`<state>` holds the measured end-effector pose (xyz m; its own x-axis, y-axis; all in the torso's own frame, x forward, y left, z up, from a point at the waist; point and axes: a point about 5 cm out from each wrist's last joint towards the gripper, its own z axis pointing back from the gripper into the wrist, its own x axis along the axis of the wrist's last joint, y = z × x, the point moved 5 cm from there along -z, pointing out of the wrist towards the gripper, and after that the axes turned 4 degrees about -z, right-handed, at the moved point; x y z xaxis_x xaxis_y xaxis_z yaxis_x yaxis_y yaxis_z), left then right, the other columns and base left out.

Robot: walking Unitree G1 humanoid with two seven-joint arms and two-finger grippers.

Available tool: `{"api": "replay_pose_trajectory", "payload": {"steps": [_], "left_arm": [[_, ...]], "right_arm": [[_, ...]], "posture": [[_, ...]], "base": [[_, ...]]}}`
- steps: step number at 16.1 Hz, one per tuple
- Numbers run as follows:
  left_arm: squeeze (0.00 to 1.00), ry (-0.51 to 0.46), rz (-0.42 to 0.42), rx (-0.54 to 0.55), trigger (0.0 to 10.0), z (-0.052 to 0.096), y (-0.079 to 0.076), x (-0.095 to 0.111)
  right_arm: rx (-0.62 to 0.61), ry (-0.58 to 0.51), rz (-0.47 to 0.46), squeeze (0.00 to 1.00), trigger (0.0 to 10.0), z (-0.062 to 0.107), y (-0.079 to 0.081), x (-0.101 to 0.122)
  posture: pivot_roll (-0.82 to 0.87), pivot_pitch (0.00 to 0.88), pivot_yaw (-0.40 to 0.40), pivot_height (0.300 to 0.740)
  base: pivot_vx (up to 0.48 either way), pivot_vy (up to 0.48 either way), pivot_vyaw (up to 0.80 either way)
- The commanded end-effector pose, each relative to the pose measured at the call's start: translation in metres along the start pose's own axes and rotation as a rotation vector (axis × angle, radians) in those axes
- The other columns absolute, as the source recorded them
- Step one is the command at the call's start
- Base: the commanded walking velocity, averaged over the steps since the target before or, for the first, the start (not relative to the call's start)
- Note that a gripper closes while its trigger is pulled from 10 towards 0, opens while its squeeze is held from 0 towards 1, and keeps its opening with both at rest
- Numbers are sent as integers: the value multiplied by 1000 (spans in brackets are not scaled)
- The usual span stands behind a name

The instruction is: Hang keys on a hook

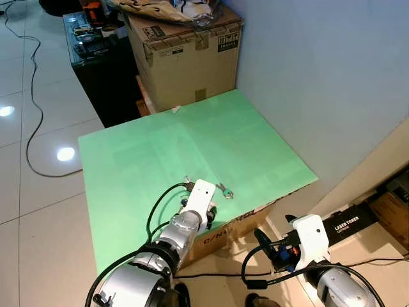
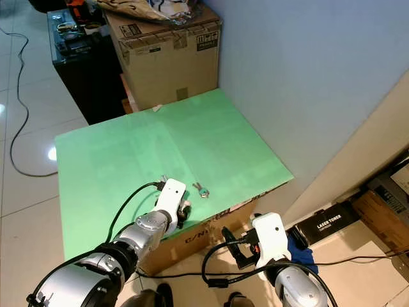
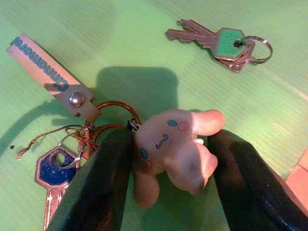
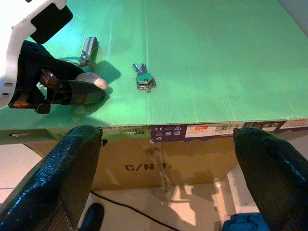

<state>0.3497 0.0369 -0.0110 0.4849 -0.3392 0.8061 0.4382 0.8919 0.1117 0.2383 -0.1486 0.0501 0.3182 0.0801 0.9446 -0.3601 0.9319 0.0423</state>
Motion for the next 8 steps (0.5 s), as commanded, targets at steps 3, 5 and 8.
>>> {"api": "replay_pose_trajectory", "payload": {"steps": [3, 5, 8], "left_arm": [[0, 19, 8, -35, 0, 1, -12, -9], [0, 0, 4, -36, 0, 0, -11, -5], [0, -62, 17, -29, 0, 0, -4, 14]], "right_arm": [[-1, 10, -14, 0, 10000, 1, 0, -2], [-2, 12, -14, 0, 10000, -1, 0, -3], [-12, -11, -5, 0, 10000, -7, -5, 4]], "posture": [[-189, 200, 55, 736], [-185, 195, 49, 736], [-176, 154, 60, 736]], "base": [[0, 0, 0], [0, 0, 0], [0, 0, 0]]}}
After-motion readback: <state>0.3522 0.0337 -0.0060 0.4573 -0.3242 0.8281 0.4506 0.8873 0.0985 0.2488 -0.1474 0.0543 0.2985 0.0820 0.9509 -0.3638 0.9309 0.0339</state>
